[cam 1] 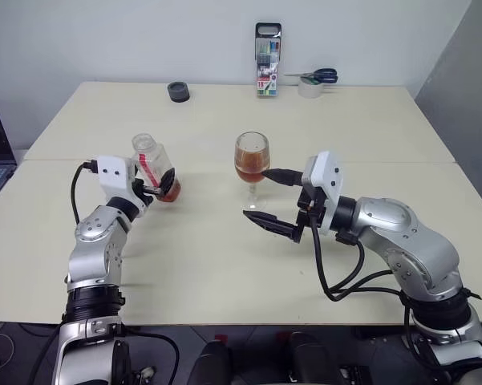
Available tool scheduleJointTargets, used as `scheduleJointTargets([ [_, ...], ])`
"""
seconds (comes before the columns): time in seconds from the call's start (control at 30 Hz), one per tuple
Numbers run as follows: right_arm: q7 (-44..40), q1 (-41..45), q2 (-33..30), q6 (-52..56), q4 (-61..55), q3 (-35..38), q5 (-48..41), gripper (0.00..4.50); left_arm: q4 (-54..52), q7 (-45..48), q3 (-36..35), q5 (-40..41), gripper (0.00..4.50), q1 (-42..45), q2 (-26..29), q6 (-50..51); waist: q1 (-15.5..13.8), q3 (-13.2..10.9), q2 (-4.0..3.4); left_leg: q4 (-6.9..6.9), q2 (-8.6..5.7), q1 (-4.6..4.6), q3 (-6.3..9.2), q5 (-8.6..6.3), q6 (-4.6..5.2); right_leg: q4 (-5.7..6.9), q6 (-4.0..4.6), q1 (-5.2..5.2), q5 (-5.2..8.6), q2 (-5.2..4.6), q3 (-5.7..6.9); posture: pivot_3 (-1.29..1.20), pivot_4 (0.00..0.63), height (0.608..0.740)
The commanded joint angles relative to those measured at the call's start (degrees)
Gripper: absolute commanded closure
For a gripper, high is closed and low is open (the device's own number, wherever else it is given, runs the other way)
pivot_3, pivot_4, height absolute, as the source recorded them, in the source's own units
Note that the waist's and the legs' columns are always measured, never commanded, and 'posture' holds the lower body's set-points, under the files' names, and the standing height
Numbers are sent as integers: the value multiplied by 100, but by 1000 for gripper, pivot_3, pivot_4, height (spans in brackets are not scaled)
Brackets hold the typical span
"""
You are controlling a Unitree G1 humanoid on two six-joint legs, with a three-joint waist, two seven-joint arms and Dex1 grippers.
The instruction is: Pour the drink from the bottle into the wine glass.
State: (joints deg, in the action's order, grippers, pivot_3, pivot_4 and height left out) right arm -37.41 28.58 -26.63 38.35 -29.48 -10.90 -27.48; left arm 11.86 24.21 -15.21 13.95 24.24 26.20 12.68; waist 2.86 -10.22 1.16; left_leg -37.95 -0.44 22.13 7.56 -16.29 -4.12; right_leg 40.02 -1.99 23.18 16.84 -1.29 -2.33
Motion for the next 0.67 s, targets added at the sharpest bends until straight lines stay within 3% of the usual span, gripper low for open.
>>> scheduleJointTargets([
  [0.03,52,-476,-55,-612,70,101,374,0,-367,-221,43,-257,23,-172,94,-183,-3,1,1,1,0,0,0,0,0,-1,0,0,0,0,0,0,150,740],
  [0.3,654,-2105,498,-2058,616,443,1019,0,-1302,-490,-13,-344,23,-991,23,-79,-40,3,5,3,4,-5,-9,-4,6,1,0,0,0,1,-9,0,150,740],
  [0.67,1557,-2731,1257,-2939,1142,884,1418,0,-2278,-545,-109,-84,23,-1739,-86,66,-61,3,3,8,8,-16,-12,-4,5,1,-1,-7,0,5,-11,0,150,740],
])
